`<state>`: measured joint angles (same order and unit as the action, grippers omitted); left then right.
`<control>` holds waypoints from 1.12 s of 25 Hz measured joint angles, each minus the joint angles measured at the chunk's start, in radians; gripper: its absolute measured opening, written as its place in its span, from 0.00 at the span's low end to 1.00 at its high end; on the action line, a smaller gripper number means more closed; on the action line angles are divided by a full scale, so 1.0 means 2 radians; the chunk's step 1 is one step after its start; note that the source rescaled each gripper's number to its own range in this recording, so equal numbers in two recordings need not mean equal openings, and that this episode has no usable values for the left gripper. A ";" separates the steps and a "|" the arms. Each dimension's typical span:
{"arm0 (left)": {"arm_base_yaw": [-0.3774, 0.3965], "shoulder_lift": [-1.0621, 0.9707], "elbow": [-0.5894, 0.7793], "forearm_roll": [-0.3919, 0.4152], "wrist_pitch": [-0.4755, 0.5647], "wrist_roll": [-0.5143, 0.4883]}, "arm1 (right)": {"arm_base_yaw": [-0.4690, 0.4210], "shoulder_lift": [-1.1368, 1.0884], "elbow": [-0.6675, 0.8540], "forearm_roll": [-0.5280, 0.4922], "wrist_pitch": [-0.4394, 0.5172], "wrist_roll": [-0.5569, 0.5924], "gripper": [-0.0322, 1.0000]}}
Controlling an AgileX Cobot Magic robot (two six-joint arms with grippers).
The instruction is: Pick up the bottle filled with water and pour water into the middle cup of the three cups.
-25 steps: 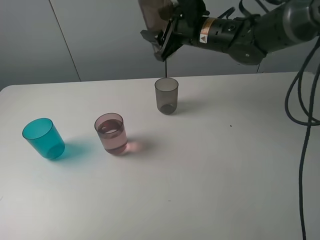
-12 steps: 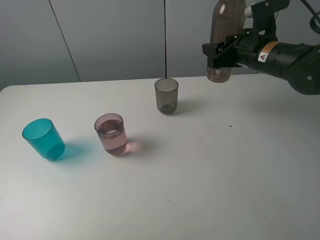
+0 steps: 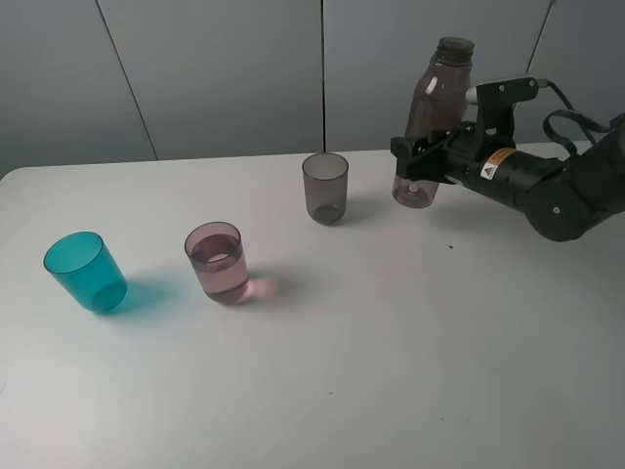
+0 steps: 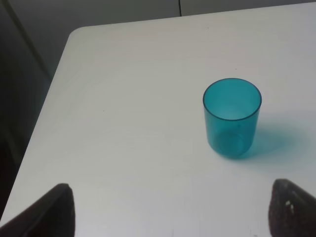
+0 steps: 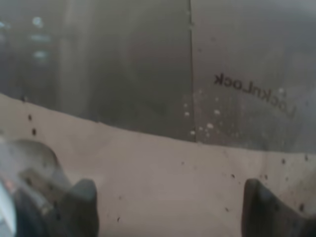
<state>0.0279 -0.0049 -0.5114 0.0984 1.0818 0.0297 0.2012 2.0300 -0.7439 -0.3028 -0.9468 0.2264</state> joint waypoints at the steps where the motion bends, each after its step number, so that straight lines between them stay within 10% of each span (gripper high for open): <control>1: 0.000 0.000 0.000 0.000 0.000 0.000 | 0.000 0.011 0.000 0.002 -0.009 -0.014 0.08; 9: 0.000 0.000 0.000 0.000 0.000 0.000 | 0.000 0.055 -0.002 0.002 -0.056 -0.117 0.08; 28: 0.000 0.000 0.000 0.000 0.000 0.000 | 0.000 0.078 -0.016 0.000 -0.045 -0.097 0.08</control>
<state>0.0279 -0.0049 -0.5114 0.0984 1.0818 0.0297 0.2012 2.1859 -0.7767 -0.3027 -1.0363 0.0319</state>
